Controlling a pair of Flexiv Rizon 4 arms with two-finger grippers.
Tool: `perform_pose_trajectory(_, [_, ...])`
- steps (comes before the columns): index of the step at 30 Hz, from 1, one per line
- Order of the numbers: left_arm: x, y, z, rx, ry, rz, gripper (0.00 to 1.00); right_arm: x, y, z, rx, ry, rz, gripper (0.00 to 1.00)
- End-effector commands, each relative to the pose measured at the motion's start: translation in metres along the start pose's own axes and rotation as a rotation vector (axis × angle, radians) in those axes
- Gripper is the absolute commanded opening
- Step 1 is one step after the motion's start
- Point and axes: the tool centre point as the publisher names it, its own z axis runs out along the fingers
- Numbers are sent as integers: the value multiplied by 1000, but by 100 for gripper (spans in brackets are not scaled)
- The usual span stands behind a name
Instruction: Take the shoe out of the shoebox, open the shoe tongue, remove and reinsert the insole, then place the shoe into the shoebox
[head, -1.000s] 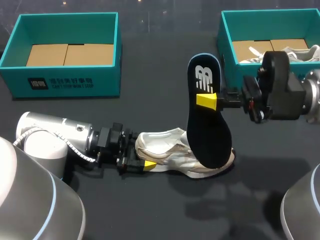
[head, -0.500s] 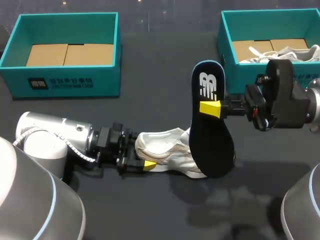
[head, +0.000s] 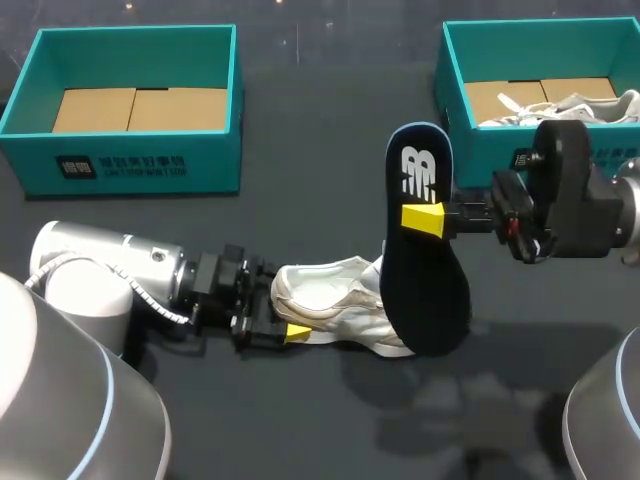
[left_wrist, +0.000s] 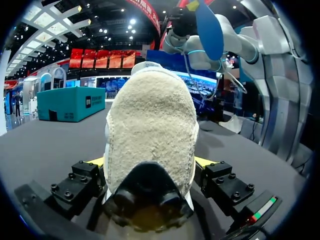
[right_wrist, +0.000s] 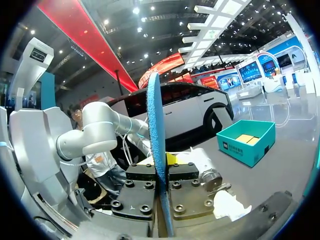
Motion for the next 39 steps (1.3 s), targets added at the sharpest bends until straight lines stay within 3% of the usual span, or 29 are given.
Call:
perform_pose_trajectory(1, [3,-6,-8,-20,-3,4,100,12,-4,-6,-5,-56,-1,0])
perform_pose_trajectory(7, [7,-11,-21,-88,3,14,100,12,-4,-6,-5,-56,-1,0])
perform_pose_trajectory(14, [11,-14,-40,-283,0,-16,100,12,-4,-6,-5,-56,-1,0])
perform_pose_trajectory(17, [11,-22,-51,-373,-13,71,100,12,-4,-6,-5,-56,-1,0])
perform_pose_trajectory(31, [11,-22,-51,-373,-13,71,100,12,-4,-6,-5,-56,-1,0])
perform_pose_trajectory(39, [12,-43,-60,-587,-17,56,100,12,-4,-6,-5,-56,-1,0])
